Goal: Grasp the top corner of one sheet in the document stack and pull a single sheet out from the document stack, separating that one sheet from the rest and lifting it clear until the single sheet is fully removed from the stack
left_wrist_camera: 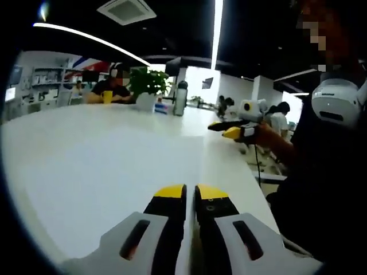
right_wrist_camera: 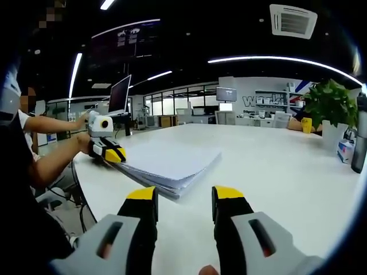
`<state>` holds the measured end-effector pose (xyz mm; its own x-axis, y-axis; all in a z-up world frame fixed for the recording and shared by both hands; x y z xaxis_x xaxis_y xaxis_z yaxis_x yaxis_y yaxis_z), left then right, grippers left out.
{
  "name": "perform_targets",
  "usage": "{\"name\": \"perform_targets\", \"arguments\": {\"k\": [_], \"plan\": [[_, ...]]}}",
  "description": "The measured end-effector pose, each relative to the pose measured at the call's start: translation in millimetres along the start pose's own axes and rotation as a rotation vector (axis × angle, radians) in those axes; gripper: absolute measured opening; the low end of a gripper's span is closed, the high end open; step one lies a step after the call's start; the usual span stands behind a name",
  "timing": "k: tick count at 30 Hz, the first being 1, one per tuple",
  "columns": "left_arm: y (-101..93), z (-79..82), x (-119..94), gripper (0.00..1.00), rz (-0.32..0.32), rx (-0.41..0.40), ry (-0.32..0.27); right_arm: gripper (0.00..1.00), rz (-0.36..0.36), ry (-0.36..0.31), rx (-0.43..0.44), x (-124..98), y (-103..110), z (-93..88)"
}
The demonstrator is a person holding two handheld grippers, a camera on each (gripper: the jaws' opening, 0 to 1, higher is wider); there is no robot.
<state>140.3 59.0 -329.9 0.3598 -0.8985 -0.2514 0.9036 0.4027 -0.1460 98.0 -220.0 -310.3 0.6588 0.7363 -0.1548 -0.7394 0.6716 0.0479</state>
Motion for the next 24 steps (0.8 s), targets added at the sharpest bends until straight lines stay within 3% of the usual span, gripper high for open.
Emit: {"name": "perform_targets", "arguments": {"k": [19,24], "plan": [[0.4,-0.2,-0.8,0.05,-0.013,-0.033,0.006,0.37,0.011,-0.019,-0.011,4.1,2.9,4.0],[1.5,-0.4,-1.1,0.03,-0.011,-0.032,0.006,0.37,-0.029,0.022,-0.122,9.3,3.1,6.4]]}}
Point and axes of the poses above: the point that each gripper's makers call its tool centre point, and the gripper's own axes: x roughly forward along the fingers, y roughly to its left, z roughly out of its top, the point moved 5 cm from there along -x, roughly backward along the fingers, and after that the axes turned 9 degrees about z, right-handed, at the moved point
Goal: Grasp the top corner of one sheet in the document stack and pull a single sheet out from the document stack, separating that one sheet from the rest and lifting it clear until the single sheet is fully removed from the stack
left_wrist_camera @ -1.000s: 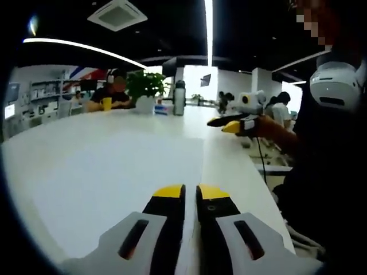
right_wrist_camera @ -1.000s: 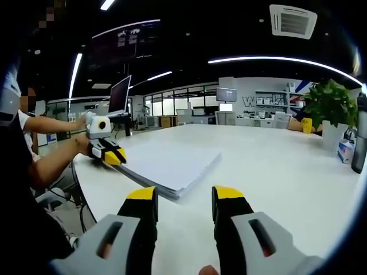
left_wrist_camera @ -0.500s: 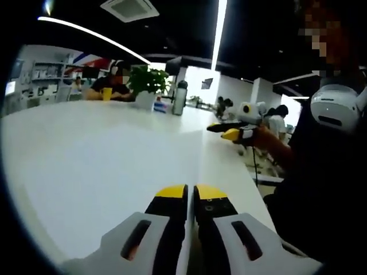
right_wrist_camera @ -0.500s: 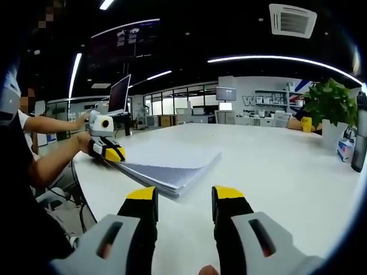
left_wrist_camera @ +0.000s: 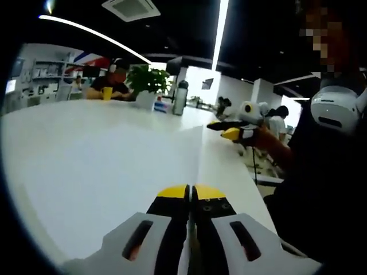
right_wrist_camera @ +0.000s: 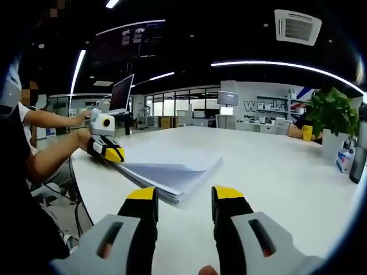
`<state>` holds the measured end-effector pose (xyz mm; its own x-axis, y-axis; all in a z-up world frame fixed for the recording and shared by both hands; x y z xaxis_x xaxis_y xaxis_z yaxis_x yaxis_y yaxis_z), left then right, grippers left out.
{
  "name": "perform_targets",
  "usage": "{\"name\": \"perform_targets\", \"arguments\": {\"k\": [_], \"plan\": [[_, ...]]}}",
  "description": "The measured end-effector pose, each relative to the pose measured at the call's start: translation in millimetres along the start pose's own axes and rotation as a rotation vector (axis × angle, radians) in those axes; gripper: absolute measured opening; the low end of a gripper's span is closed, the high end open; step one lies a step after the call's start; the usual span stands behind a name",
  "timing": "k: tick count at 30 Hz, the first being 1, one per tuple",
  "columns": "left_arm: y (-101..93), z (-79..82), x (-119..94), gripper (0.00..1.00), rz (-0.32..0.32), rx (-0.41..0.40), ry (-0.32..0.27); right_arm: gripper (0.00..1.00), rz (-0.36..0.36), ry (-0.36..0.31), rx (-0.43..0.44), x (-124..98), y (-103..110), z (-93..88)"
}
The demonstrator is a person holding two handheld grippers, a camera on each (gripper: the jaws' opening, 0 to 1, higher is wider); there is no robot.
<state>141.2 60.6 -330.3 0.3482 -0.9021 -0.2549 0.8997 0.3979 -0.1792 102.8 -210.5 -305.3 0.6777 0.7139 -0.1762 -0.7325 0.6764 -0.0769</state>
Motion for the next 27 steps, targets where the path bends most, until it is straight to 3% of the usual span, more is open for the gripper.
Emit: {"name": "perform_targets", "arguments": {"k": [10,18,27], "plan": [[1.8,-0.3,-1,0.03,0.001,-0.012,0.000,0.36,0.026,-0.010,-0.029,10,8,8.7],[1.6,-0.5,0,0.03,0.004,-0.016,-0.001,0.35,-0.040,0.024,-0.300,18,11,25.5],[0.5,-0.6,0,0.03,0.006,-0.018,-0.001,0.35,-0.092,0.156,-0.691,38,29,29.3]]}}
Point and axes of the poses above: the point that each gripper's makers call its tool centre point, and the gripper's own axes: x roughly forward along the fingers, y roughly to its left, z roughly out of its top, the point moved 5 cm from there along -x, roughly backward along the fingers, and after that the axes turned 9 degrees about z, right-handed, at the moved point
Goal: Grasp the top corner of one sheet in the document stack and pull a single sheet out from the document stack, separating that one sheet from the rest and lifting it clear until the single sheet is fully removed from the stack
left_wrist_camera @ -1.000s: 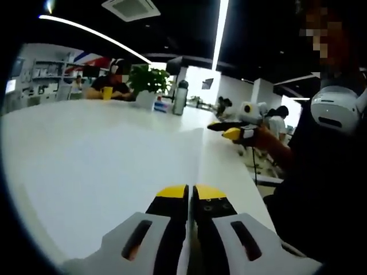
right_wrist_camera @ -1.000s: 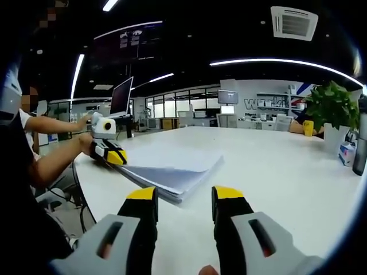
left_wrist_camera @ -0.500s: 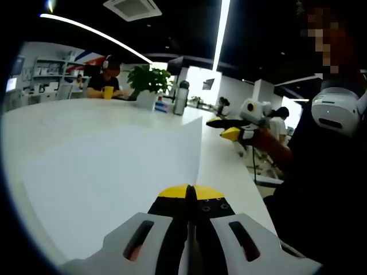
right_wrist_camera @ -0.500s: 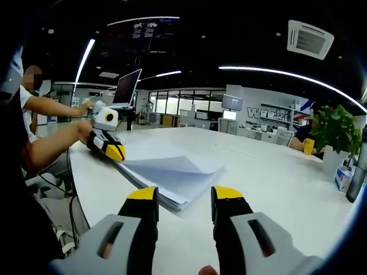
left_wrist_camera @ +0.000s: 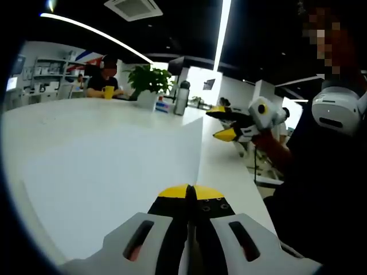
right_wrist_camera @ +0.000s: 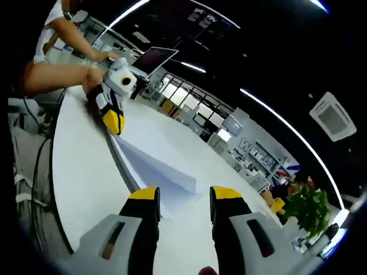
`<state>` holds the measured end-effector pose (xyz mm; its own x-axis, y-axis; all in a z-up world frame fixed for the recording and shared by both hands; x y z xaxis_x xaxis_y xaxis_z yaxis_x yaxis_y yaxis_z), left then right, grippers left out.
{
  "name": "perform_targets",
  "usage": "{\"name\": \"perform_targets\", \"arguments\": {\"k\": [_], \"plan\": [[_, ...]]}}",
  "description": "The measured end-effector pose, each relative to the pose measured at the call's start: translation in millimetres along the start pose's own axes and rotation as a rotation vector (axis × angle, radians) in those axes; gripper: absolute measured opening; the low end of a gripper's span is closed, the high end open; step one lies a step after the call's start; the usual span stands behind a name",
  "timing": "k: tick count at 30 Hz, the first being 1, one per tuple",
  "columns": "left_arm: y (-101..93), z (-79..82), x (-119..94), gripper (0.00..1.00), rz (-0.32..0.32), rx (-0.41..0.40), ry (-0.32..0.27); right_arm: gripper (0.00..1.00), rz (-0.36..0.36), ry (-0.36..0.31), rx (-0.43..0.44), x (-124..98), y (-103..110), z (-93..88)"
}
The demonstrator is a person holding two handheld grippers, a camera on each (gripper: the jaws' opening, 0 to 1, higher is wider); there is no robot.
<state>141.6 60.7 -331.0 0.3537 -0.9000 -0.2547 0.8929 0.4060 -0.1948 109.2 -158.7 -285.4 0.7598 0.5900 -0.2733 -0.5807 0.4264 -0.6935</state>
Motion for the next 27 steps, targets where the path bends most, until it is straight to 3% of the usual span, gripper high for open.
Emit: {"name": "perform_targets", "arguments": {"k": [4,9,23,27], "plan": [[-0.2,-0.1,0,0.03,-0.001,0.000,-0.001,0.33,-0.038,0.073,-0.210,7,5,8.4],[-0.8,-0.2,0,0.03,-0.001,0.004,-0.002,0.32,-0.027,0.092,-0.396,20,20,18.6],[-2.5,0.2,1,0.03,0.001,0.018,-0.011,0.31,0.044,0.138,-0.548,57,37,22.1],[-2.3,0.5,0,0.03,-0.001,0.025,-0.015,0.25,0.063,0.147,-0.579,63,41,20.0]]}}
Point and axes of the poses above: the point that each gripper's makers call its tool centre point, and the gripper's own axes: x roughly forward along the fingers, y roughly to its left, z roughly out of its top, the point moved 5 cm from there along -x, roughly backward along the fingers, and after that the axes turned 9 degrees about z, right-handed, at the moved point
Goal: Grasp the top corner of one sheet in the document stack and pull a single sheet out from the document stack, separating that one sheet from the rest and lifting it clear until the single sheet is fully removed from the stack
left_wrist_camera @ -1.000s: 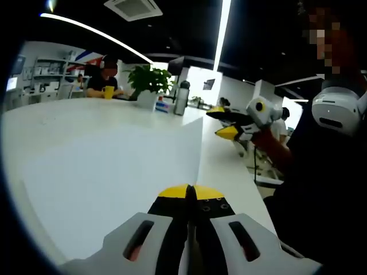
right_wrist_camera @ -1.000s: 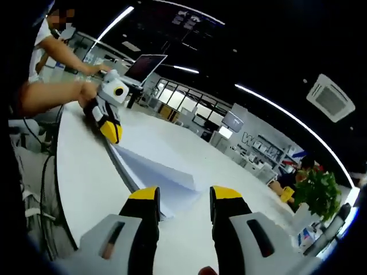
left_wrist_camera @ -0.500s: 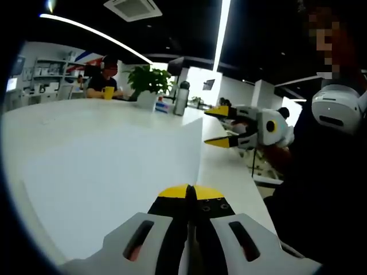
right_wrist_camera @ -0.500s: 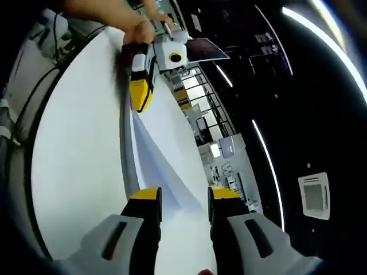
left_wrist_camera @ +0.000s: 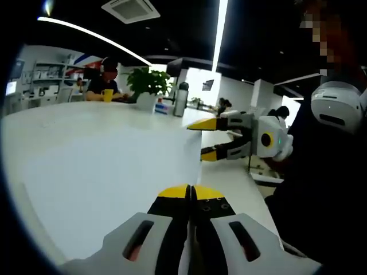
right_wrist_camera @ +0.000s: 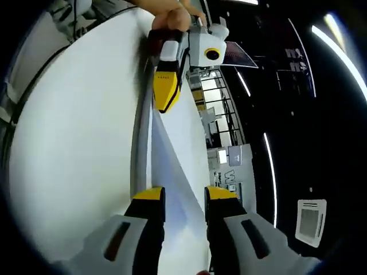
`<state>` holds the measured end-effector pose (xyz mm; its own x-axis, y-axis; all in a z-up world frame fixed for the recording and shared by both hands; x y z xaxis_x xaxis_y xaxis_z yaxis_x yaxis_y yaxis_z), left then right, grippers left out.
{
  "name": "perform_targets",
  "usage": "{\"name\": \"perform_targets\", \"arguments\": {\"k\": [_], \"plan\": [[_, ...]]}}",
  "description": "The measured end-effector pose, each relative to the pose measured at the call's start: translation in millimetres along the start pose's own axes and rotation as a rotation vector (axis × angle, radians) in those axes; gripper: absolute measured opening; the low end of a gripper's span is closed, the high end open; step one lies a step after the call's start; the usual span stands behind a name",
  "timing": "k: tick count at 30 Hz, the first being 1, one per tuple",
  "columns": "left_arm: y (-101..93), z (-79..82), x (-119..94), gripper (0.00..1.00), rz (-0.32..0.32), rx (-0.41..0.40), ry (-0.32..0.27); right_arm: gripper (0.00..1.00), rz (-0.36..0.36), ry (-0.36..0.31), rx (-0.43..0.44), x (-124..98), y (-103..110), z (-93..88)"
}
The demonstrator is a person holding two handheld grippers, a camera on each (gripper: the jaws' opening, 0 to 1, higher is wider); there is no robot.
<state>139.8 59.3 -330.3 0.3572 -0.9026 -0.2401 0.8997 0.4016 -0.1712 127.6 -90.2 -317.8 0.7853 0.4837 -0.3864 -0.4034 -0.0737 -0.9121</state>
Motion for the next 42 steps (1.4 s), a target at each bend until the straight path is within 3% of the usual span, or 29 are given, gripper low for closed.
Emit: {"name": "perform_targets", "arguments": {"k": [24,42], "plan": [[-2.1,0.3,0,0.04,-0.001,0.014,-0.006,0.04,-0.013,0.025,-0.088,10,12,1.6],[-1.3,0.4,0,0.06,-0.002,0.031,-0.009,0.02,-0.047,0.018,-0.108,11,13,2.5]]}}
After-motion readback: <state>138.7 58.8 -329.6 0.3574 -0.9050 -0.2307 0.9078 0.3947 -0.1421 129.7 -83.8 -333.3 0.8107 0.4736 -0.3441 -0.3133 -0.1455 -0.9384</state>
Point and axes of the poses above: the point that each gripper's makers call its tool centre point, and the gripper's own axes: x roughly forward along the fingers, y roughly to its left, z roughly out of its top, the point moved 5 cm from there along -x, roughly backward along the fingers, and after that the axes turned 9 degrees about z, right-handed, at the moved point
